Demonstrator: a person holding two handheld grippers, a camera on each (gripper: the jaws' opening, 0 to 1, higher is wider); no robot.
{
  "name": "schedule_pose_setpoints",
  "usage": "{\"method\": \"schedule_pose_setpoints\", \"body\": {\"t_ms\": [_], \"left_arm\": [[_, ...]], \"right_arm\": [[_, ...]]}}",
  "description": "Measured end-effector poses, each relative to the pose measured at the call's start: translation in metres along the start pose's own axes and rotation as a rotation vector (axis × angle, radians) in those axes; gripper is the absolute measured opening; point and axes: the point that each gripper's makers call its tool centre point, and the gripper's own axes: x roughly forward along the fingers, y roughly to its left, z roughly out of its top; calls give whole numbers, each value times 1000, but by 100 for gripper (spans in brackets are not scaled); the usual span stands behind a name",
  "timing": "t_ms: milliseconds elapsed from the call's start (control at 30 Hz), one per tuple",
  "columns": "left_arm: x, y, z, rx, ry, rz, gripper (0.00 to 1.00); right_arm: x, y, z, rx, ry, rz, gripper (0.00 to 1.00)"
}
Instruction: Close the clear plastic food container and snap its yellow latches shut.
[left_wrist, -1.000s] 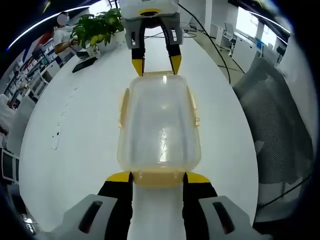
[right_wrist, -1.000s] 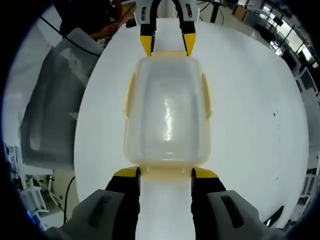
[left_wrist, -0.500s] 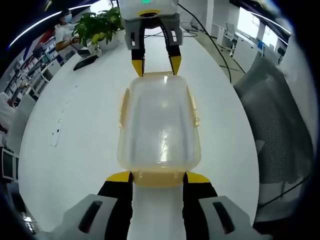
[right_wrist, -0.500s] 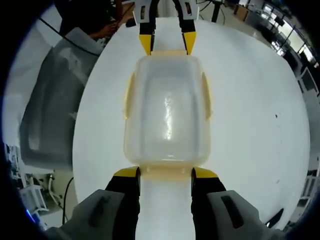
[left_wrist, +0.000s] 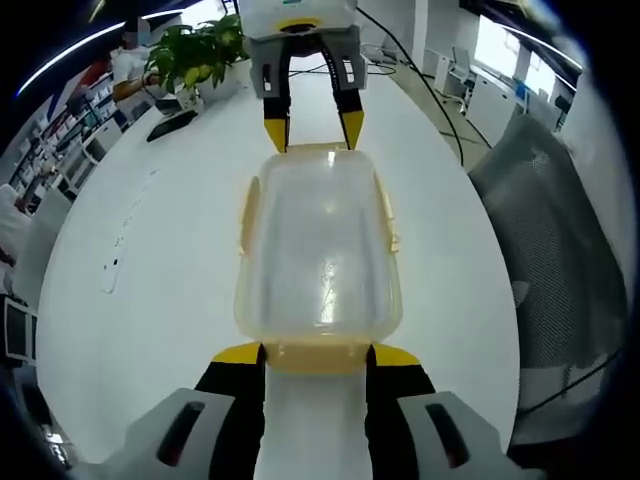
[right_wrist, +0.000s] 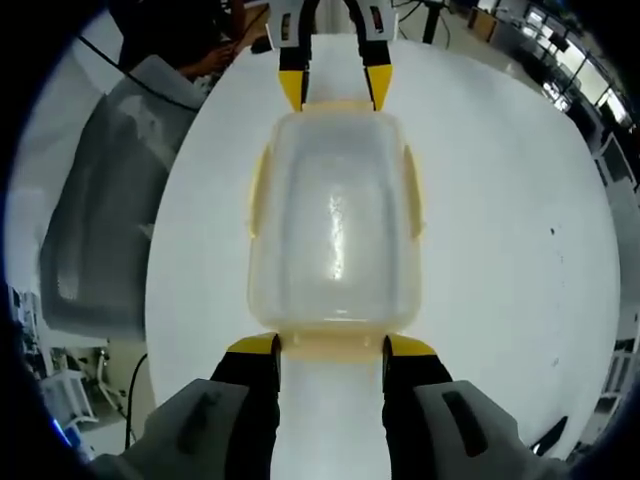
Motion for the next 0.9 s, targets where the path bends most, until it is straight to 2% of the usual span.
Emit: {"method": "schedule_pose_setpoints", "body": {"t_ms": [400, 533, 633, 767, 900], "left_arm": [[0, 2, -2, 6, -5, 10, 34], [-1, 0, -4, 15, 3, 8, 40], [-3, -1, -5, 14, 7, 10, 40], [-8, -1, -3, 6, 1, 18, 39], [-16, 0, 0, 0, -8, 38, 39]], "right_arm": [[2, -3, -2, 20, 4, -4, 38], [4, 2, -2, 38, -6, 12, 42], [3, 5, -3, 35, 1, 16, 45], [-4, 5, -2, 45, -8, 4, 43], [-15, 3, 3, 81, -52, -20, 38]]}}
